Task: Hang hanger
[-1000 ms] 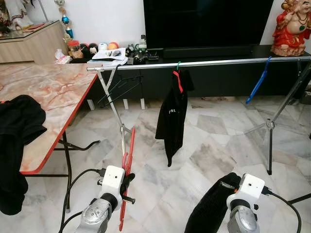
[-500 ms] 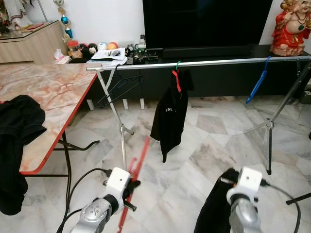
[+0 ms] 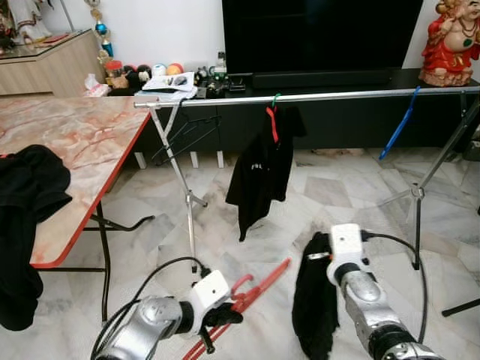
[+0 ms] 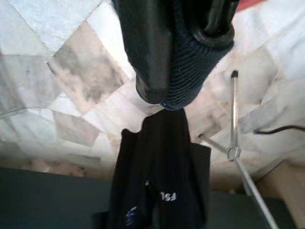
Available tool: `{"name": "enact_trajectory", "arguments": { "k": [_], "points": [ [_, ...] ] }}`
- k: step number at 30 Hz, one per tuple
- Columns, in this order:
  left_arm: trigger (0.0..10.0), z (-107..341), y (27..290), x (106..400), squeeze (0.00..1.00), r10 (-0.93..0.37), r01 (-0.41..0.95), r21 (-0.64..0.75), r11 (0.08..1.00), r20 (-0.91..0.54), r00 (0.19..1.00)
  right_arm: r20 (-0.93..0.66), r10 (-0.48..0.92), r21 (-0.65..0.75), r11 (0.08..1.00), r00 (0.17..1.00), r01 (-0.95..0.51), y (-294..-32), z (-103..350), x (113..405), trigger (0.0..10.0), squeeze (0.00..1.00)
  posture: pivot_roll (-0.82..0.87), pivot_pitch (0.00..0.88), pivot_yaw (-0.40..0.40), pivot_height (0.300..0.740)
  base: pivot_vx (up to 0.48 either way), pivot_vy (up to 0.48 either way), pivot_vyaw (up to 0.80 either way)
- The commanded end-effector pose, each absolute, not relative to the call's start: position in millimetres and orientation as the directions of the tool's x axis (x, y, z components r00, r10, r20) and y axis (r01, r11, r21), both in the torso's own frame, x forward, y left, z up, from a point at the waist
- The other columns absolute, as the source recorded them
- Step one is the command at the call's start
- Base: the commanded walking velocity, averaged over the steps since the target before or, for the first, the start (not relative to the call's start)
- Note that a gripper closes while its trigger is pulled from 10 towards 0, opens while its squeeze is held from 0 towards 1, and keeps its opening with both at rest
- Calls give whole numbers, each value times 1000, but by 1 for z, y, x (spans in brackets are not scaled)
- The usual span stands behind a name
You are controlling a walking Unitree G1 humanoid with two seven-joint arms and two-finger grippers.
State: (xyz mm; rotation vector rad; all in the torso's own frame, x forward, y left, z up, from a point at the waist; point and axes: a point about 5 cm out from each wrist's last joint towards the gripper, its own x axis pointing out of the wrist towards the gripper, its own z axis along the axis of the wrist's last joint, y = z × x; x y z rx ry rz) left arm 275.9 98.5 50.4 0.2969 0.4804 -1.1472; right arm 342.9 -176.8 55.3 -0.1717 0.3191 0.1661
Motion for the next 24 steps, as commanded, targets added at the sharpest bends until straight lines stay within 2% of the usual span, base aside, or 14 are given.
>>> {"name": "enact_trajectory", "arguments": {
  "k": [1,3,4,6,12,15,16,20,24],
  "points": [
    [10000,52,96,274,0,-813,941,-47,335,-518,264,-314,155,-154,965,937,-211,-174,65,350,10000,0,5,0,44,740,0,0,0],
    [10000,53,92,271,0,-827,961,-70,267,-529,191,-329,150,-174,961,932,-216,-176,65,351,10000,0,3,0,41,740,0,0,0],
    [10000,53,92,271,0,-827,961,-70,267,-529,191,-329,150,-174,961,932,-216,-176,65,351,10000,0,3,0,41,740,0,0,0],
    [10000,55,90,269,0,-833,973,-91,213,-537,132,-332,146,-182,960,932,-215,-177,66,352,10000,0,0,0,40,740,0,0,0],
    [10000,61,87,269,0,-842,982,-96,165,-532,90,-330,142,-176,962,933,-209,-178,68,353,10000,0,1,0,38,740,0,0,0],
    [10000,63,83,279,0,-842,972,-48,229,-510,173,-330,142,-165,965,933,-205,-177,68,353,10000,0,0,0,38,740,0,0,0],
    [10000,66,80,285,0,-849,959,-44,279,-477,226,-332,143,-160,966,932,-205,-175,67,353,10000,0,-3,0,38,740,0,0,0],
    [10000,71,75,292,0,-854,944,-34,329,-438,281,-348,139,-130,972,927,-195,-174,58,347,10000,0,-2,0,37,740,0,0,0],
    [10000,72,72,292,0,-859,943,-38,332,-426,285,-357,137,-110,976,924,-187,-174,52,342,10000,0,-4,0,40,740,0,0,0]
  ]
}}
